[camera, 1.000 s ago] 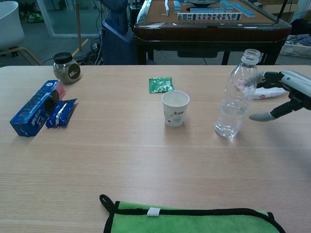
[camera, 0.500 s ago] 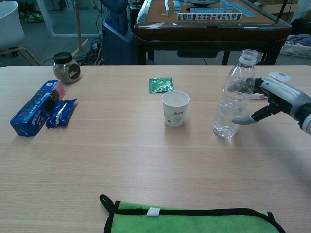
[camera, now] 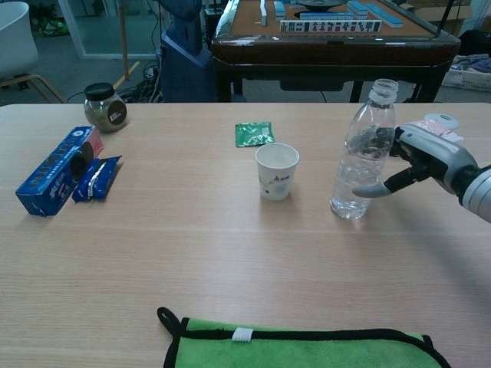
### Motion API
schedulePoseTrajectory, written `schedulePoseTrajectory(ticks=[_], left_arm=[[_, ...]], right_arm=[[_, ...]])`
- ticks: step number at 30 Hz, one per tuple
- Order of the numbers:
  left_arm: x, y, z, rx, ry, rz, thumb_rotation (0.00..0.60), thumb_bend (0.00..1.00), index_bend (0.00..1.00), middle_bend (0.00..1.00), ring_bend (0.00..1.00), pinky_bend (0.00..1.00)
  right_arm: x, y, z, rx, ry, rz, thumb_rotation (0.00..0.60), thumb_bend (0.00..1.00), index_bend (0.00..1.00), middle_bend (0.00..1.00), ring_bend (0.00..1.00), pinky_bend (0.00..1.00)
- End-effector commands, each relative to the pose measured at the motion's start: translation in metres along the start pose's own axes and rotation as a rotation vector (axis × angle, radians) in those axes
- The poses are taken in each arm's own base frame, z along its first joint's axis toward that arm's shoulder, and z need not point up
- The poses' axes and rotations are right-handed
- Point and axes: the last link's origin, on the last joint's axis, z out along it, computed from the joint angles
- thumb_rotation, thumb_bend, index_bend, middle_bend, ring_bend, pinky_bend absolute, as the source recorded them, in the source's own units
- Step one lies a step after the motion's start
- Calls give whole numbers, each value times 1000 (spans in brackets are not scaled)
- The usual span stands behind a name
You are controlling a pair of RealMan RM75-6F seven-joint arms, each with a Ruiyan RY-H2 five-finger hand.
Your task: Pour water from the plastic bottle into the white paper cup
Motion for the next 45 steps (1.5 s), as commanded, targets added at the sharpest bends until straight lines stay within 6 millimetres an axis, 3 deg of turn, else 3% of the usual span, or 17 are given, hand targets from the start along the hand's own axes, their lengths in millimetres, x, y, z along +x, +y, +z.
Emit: schedulePoseTrajectory(ticks=[1, 8, 19, 29, 45], left_arm=[[0, 0, 0, 0, 0, -1, 600, 166, 310, 391, 377, 590], [0, 0, 0, 2, -2, -1, 600, 165, 310, 391, 377, 590], [0, -1, -1, 5, -3, -1, 600, 165, 310, 391, 376, 590], [1, -1, -1, 7, -2, -1, 600, 165, 310, 391, 377, 590], [0, -1, 0, 6, -3, -2, 600, 165, 310, 391, 376, 590]], right_arm=[[-1, 0, 0, -1, -10, 0, 600, 19, 271, 269, 161, 165], [-3, 2, 0, -5, -21, -14, 600, 29, 282, 313, 200, 188], [-4, 4, 4, -7, 11, -25, 600, 191, 410, 421, 303, 245], [0, 1, 5, 11, 54, -38, 600, 242, 531, 523, 406, 329], [40, -12, 7, 8, 149, -314, 600, 260, 604, 596, 485, 383]])
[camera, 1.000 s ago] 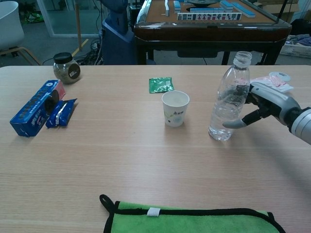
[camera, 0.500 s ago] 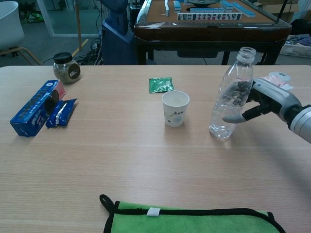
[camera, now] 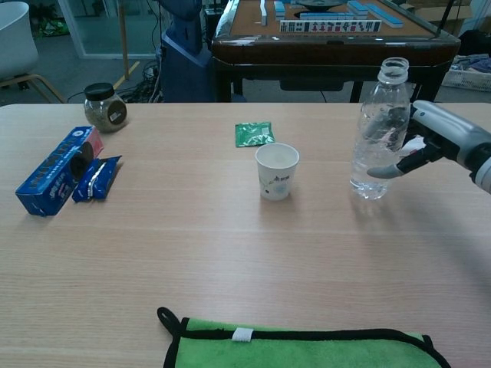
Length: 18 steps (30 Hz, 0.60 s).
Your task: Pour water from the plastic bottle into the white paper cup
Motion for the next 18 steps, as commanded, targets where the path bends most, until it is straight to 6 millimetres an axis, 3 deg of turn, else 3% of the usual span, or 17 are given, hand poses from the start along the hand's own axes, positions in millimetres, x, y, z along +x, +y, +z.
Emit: schedulePoseTrajectory(ticks=[1, 7, 18], left_arm=[[0, 0, 0, -2, 1, -1, 600, 166, 310, 391, 377, 590], [0, 0, 1, -2, 4, -6, 600, 165, 310, 391, 377, 590], [4, -1, 1, -4, 17, -33, 600, 165, 313, 391, 378, 590]], right_arm=[[14, -4, 4, -6, 26, -93, 600, 272, 604, 596, 486, 391], [22, -7, 10, -32, 17, -264, 600, 286, 604, 596, 487, 399], [27, -20, 36, -88, -19, -422, 600, 316, 603, 596, 487, 403]])
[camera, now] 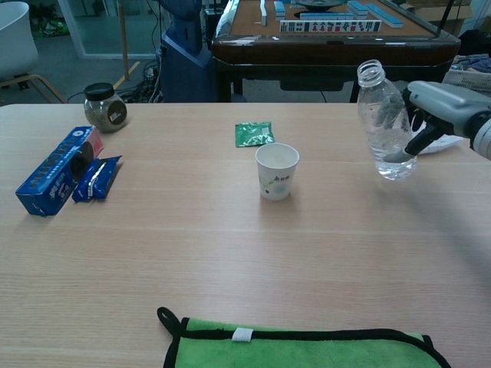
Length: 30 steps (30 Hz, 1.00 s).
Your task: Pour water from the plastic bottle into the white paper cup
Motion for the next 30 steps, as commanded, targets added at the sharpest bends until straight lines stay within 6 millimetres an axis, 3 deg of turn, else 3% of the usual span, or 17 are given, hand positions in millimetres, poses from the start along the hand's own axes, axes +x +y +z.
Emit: schedulePoseTrajectory(ticks=[1, 22, 30], left_arm=[[1, 0, 0, -1, 3, -11, 600, 166, 313, 391, 378, 590], [3, -3, 1, 1, 1, -13, 600, 165, 314, 391, 378, 590], [4, -3, 1, 3, 3, -17, 600, 165, 315, 391, 378, 590]], right_arm=[[4, -10, 12, -12, -16, -42, 600, 317, 603, 596, 487, 403], [11, -72, 32, 0, -23, -355, 600, 317, 603, 596, 487, 417], [8, -80, 34, -5, -21, -511, 600, 317, 604, 598, 490, 419]])
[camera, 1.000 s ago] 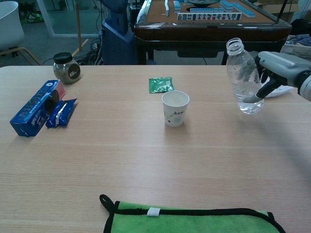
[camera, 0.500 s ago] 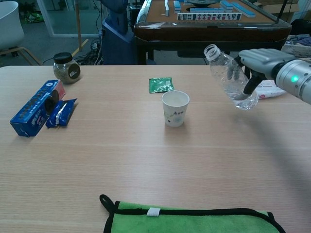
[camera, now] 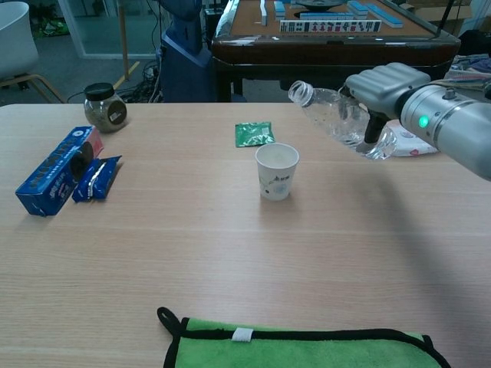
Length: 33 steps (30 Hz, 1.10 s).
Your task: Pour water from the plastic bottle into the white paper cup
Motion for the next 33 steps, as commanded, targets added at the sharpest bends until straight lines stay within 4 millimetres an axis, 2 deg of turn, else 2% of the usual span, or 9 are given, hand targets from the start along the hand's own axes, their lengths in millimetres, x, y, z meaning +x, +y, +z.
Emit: schedulePoseTrajectory(ticks=[1, 8, 16, 33], left_arm=[[0, 0, 0, 0, 1, -1, 600, 166, 316, 391, 378, 590], [1, 0, 0, 0, 2, -2, 600, 166, 316, 391, 378, 590], [2, 0, 0, 2, 4, -3, 600, 166, 316, 391, 378, 590], [2, 1, -1, 3, 7, -2, 600, 165, 316, 391, 378, 590]], right_arm=[[0, -5, 0, -6, -2, -86, 600, 317, 603, 599, 491, 419], [0, -9, 1, -52, -21, -188, 600, 318, 604, 601, 493, 420], [1, -10, 1, -85, -27, -228, 600, 317, 606, 607, 498, 429], [7, -11, 1, -77, 9, -411, 600, 317, 617, 622, 508, 437]])
